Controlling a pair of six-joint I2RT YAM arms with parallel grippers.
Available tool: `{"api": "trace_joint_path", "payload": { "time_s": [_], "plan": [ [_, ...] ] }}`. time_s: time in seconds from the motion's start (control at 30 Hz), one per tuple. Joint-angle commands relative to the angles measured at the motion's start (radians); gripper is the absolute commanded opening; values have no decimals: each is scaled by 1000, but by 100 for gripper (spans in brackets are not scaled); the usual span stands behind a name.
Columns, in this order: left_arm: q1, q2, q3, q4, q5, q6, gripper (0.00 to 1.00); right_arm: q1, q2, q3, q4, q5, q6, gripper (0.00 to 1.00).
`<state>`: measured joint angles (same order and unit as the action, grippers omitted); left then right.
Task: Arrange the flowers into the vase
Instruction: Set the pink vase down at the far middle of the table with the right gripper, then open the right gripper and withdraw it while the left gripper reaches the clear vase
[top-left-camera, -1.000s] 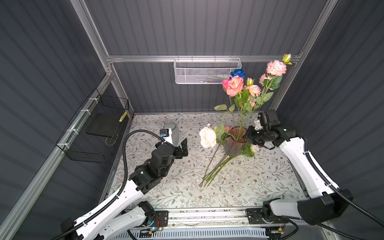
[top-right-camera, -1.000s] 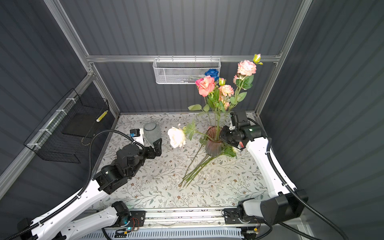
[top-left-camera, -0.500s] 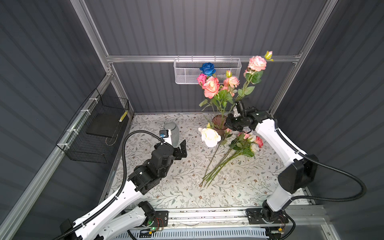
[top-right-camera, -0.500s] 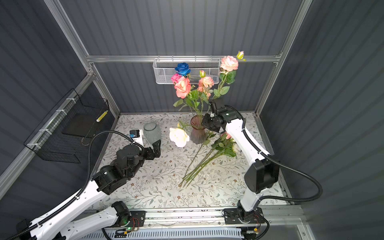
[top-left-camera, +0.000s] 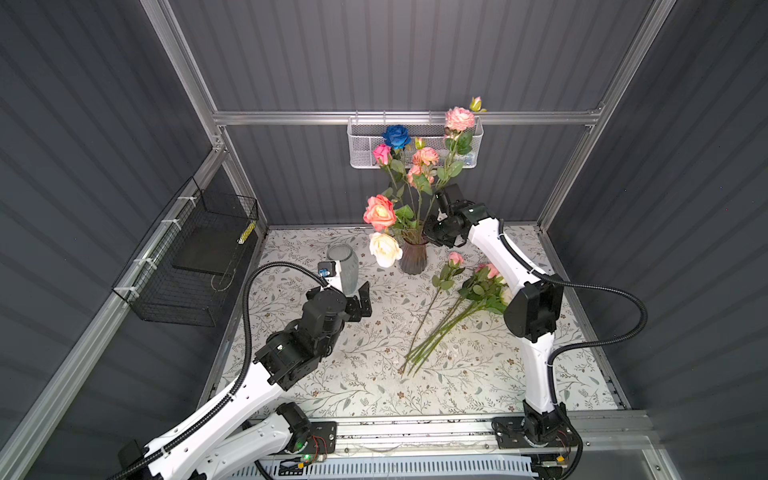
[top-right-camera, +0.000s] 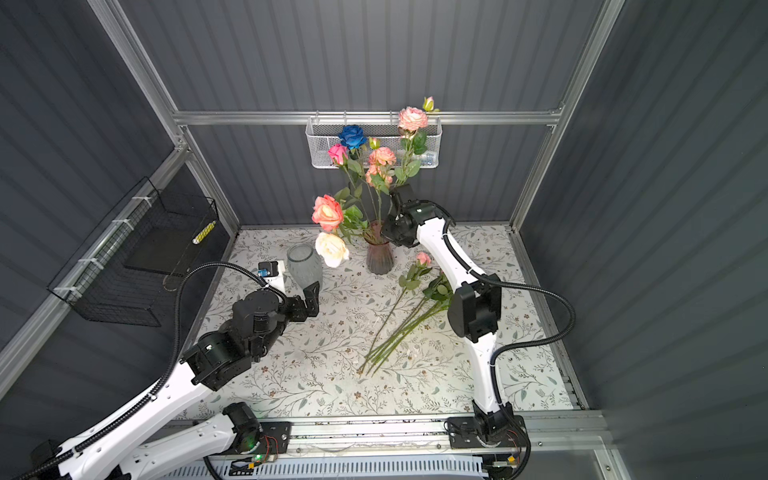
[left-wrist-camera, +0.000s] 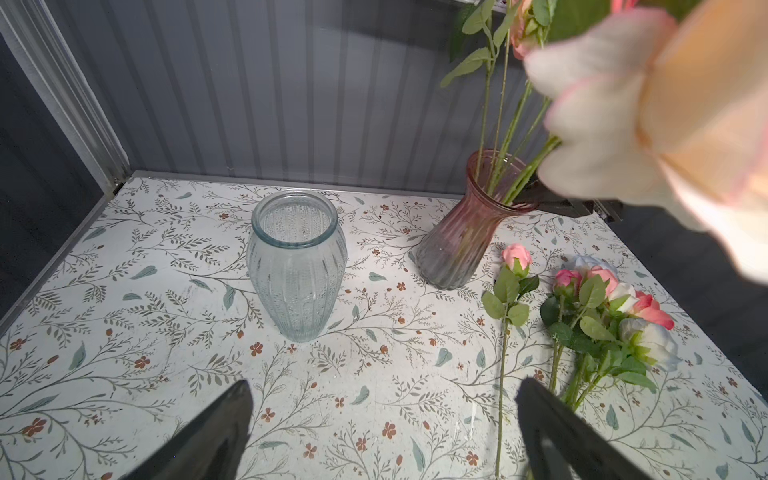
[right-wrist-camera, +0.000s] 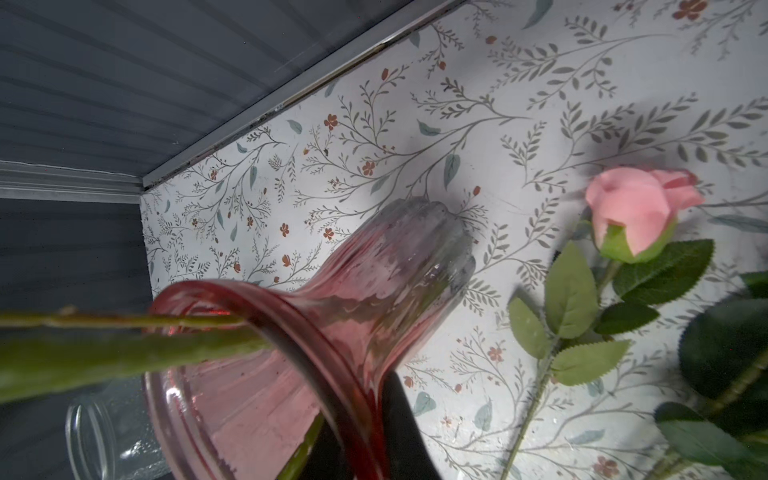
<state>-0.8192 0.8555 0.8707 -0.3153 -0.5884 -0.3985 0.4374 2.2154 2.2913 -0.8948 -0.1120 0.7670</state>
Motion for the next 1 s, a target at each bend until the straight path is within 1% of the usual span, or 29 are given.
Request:
{"api": "trace_joint_path", "payload": {
  "time_s": [0.0,0.13,0.23,0.3,0.37,0.4,0.5,0.6,0.63,0.73,0.87,0.93,0.97],
  "plan": [
    [-2,-2,36,-3,-9,20,99,7,-35,76,37,1,18,0],
    [-2,-2,40,-10,-1,22,99,3,6,152,-4,-7,18,1],
    [-2,5,50,-19,8,23,99,0,33,194,-29,-33,23,15],
    [-1,8,53,-24,15,21,99,0,39,194,-29,-41,20,15],
    [-1,7,50,-23,19,17,99,-3,39,188,-31,-43,24,20],
    [0,7,49,-21,19,14,99,-5,39,186,-29,-44,26,21],
    [-1,8,51,-20,24,12,99,-16,45,196,-16,-63,38,21],
    [-1,16,60,-21,28,11,99,-19,44,200,-20,-59,33,17],
    [-2,18,61,-20,28,11,100,-19,44,193,-20,-61,27,15],
    [-1,21,51,-4,36,10,99,-20,38,151,-22,-60,16,11],
    [-2,29,45,1,33,10,99,-25,-5,29,33,-63,26,10],
    [-1,33,44,3,33,9,99,-27,-9,20,43,-64,24,11],
    [-1,35,46,4,32,10,100,-27,-8,25,33,-71,24,14]
  ]
}}
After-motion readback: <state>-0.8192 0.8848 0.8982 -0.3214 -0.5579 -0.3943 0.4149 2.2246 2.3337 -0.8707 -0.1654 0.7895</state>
